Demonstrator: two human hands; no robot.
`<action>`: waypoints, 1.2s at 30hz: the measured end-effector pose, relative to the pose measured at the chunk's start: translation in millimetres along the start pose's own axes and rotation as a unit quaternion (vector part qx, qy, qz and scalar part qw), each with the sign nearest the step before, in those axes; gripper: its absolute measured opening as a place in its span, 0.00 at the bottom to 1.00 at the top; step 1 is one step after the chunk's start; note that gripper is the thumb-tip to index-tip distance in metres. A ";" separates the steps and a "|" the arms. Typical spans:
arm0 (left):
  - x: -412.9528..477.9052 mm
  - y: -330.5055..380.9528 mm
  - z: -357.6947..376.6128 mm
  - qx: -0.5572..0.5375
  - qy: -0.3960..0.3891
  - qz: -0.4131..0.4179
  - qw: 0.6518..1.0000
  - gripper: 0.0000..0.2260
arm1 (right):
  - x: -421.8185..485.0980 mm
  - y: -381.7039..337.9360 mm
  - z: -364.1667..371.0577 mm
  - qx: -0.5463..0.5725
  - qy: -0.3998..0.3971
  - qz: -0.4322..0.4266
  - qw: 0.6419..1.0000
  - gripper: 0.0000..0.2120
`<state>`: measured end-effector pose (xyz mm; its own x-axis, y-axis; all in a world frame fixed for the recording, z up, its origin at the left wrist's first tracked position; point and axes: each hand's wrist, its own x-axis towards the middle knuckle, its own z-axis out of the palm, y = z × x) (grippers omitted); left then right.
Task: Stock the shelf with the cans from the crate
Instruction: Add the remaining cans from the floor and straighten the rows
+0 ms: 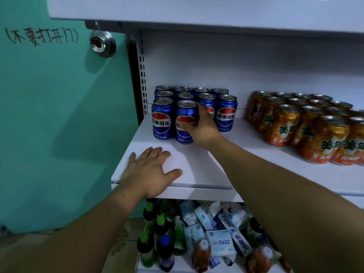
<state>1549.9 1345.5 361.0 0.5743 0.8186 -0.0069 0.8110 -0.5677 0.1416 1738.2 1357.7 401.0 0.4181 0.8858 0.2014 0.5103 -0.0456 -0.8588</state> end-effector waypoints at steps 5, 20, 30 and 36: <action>0.2 0.5 0.3 -0.003 0.006 -0.001 1.000 0.31 | 9.1 3.1 4.6 -0.010 0.011 0.004 1.000 0.38; -3.4 3.5 -4.0 -0.004 -0.002 0.009 1.000 0.31 | -52.3 6.7 -62.8 -0.164 0.015 0.018 0.986 0.29; -24.6 70.4 -9.9 -0.096 -0.060 0.082 0.990 0.33 | -203.2 35.7 -222.3 -0.390 0.040 0.178 0.903 0.34; -77.5 207.7 22.7 -0.011 -0.062 0.262 0.963 0.31 | -315.9 72.7 -280.9 -0.396 0.073 0.287 0.869 0.36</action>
<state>1676.4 1162.1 368.5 0.9136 0.4039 -0.0465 0.4054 -0.8967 0.1777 1854.3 944.8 407.3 0.8357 0.5473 -0.0462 0.5197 -0.8152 -0.2557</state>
